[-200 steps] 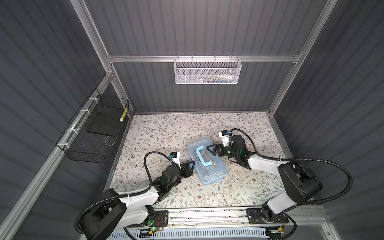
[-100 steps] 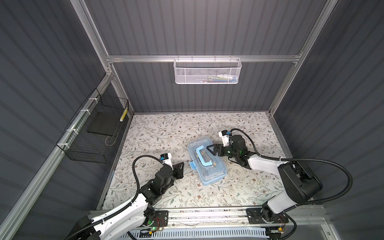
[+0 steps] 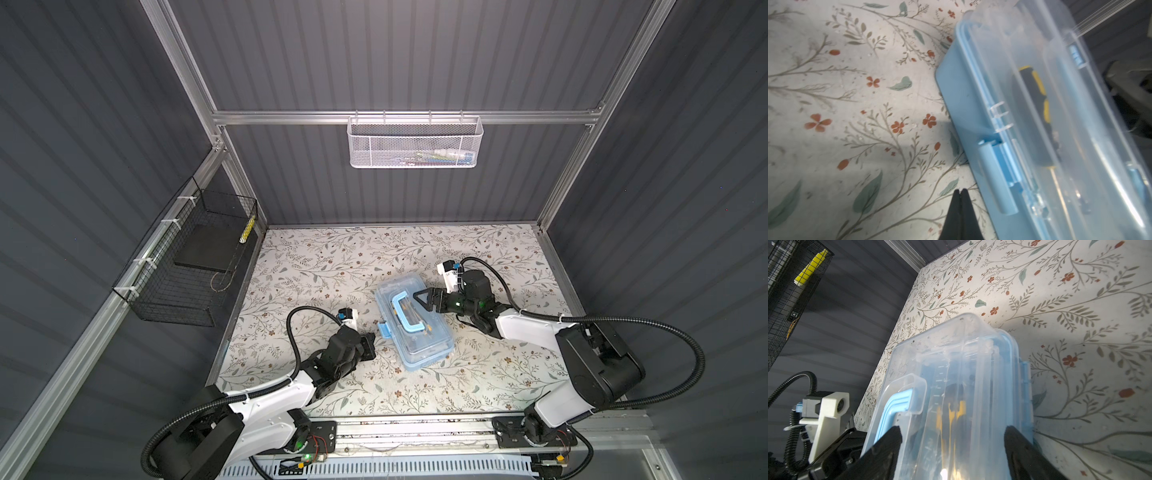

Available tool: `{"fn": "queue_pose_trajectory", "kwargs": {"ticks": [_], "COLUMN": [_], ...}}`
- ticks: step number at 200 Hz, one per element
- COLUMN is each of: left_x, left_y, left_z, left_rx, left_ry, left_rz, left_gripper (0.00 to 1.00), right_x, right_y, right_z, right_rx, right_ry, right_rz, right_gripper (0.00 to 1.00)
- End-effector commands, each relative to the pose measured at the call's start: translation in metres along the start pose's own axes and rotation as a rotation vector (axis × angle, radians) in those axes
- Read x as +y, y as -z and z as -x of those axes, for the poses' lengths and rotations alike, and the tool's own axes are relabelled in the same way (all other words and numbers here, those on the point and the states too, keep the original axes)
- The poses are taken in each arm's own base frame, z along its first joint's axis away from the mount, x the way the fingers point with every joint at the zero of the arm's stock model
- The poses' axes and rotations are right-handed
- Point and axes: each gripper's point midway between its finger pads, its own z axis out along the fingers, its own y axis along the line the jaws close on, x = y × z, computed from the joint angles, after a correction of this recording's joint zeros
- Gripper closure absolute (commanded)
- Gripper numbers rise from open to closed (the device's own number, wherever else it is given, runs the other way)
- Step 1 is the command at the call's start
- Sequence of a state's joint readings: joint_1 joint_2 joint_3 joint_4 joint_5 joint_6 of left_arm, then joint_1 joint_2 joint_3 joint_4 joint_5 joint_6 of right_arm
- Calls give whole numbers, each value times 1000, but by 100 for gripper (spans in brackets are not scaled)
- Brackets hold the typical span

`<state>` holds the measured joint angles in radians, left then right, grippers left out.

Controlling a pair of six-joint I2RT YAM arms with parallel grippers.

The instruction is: Pack the tool kit

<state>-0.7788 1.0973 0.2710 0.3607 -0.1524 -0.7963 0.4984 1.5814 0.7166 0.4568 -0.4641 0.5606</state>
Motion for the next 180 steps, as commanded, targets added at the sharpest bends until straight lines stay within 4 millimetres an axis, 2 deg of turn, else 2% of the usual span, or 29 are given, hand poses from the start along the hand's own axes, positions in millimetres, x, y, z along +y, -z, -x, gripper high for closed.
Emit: {"fn": "queue_pose_trajectory", "kwargs": {"ticks": [1,46,82,102,129,143,160,180], "left_x": [-27,-40,-35,-27,-20,-17,-7,2], "left_y": [1,1,-2,9,37,48,50,40], "left_z": [19,20,14,25,50,57,52,36], "left_rx": [-38,-25,-5,-46,-143,-172,-157,-98], "left_ry": [-31,-39,-33,-55,-86,-97,-101,-94], "left_rz": [-85,-144,-127,-62,-4,18,55,75], "left_gripper": [100,100,100,100,100,100,100,100], "right_x": [-23,-25,-24,-24,-25,-24,-24,-23], "right_y": [-3,-3,-3,-2,-2,-3,-3,-5], "right_z": [-62,-64,-63,-64,-64,-64,-63,-63], "right_rx": [196,198,195,196,194,195,195,198], "right_ry": [-111,-114,-114,-111,-114,-117,-118,-117], "right_rz": [-66,-66,-64,-67,-68,-63,-61,-58], "right_gripper": [20,20,20,20,20,20,20,20]}}
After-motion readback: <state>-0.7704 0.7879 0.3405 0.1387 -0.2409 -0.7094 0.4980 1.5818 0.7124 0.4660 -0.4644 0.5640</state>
